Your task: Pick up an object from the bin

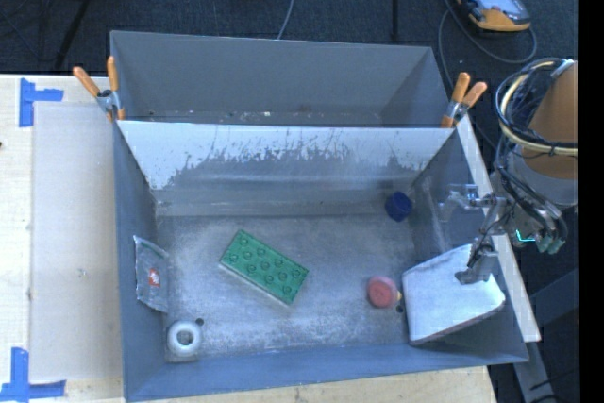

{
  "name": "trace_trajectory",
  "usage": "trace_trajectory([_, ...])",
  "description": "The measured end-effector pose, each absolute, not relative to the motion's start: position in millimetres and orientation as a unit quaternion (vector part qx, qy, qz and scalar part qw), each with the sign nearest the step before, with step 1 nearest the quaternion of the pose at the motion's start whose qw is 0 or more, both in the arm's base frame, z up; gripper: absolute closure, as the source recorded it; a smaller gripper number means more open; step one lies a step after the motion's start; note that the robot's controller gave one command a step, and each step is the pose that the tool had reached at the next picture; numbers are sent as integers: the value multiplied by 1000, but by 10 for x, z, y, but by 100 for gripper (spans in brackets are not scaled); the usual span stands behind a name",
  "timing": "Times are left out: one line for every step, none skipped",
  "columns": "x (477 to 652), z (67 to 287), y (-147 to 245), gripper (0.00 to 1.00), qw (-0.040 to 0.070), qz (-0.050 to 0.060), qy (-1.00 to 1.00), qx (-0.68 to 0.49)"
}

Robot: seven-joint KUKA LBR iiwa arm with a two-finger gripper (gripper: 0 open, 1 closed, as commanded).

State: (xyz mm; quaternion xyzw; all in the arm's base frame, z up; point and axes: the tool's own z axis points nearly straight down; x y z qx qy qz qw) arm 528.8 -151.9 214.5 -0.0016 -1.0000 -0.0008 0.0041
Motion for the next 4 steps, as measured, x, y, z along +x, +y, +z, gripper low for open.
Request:
trace_trajectory([4924,1139,-1229,0,4,-3,-996,93])
trace_trajectory([5119,684,-827,0,2,-2,-972,233])
trace_trajectory([5124,691,-832,100,1,-1,-972,235])
trace_trajectory([5427,2318,-1044,100,-5,2,-980,199])
